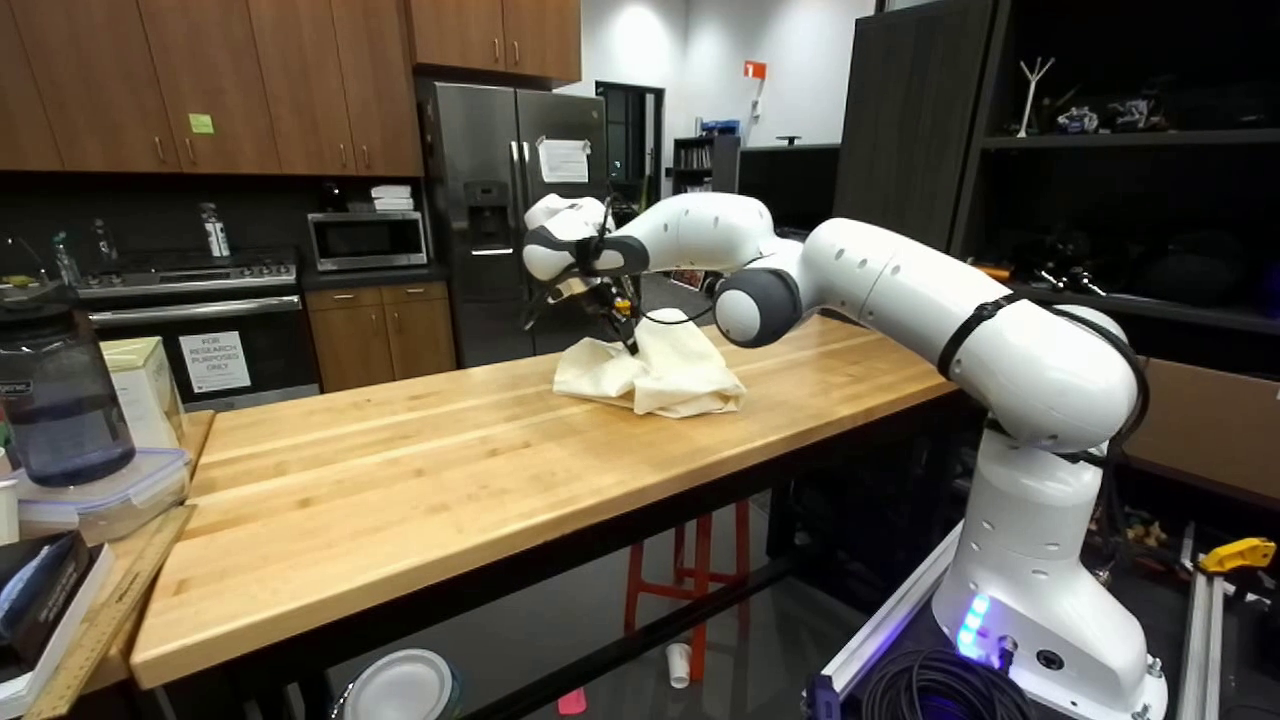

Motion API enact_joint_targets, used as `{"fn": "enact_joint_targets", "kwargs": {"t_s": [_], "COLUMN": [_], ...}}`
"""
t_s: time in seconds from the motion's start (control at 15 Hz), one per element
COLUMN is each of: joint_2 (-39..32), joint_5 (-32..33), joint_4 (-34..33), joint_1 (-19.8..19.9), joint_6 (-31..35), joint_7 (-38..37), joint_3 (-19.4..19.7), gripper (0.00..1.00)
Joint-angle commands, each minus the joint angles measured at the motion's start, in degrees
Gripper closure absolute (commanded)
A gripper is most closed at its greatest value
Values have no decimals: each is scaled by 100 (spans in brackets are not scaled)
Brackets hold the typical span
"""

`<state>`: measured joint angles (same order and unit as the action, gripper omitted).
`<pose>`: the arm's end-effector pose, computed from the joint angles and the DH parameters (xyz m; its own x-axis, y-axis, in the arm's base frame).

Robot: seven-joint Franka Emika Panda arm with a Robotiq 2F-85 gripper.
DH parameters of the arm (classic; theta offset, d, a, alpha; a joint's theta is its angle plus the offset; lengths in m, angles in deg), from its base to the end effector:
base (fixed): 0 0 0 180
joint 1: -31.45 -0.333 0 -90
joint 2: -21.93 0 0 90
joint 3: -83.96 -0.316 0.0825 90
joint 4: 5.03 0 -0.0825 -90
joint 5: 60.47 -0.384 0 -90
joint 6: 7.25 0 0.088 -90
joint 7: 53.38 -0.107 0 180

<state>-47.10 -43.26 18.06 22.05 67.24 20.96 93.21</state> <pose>0.7630 0.0415 0.3235 0.1589 0.8555 -0.4929 0.9547 -0.2603 -0.1439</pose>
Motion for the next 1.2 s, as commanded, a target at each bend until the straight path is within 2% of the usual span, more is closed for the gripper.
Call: {"fn": "enact_joint_targets", "kwargs": {"t_s": [0.0, 0.13, 0.2, 0.33, 0.4, 0.47, 0.67, 0.73, 0.87, 0.93, 1.0, 1.07, 1.13], "joint_2": [71, 86, -192, -202, 82, -219, -222, 77, 85, -226, 58, -277, -291], "joint_5": [392, 669, 883, 1182, 1345, 1504, 1809, 1886, 1967, 1994, 2007, 2046, 2044], "joint_4": [162, 207, -284, -302, 225, -292, -352, 164, 181, -353, 205, -337, -333], "joint_1": [-767, -1235, -1388, -1757, -1989, -2113, -2436, -2547, -2590, -2530, -2560, -2469, -2402], "joint_6": [108, 136, -72, -30, 193, 32, 132, 376, 534, 398, 622, 467, 473], "joint_7": [398, 605, 795, 1073, 1140, 1382, 1698, 1650, 1707, 1860, 1747, 1875, 1857], "joint_3": [104, 147, 121, 184, 236, 294, 359, 365, 370, 367, 387, 420, 429], "gripper": [99, 99, 99, 99, 99, 99, 99, 99, 99, 99, 99, 99, 99]}}
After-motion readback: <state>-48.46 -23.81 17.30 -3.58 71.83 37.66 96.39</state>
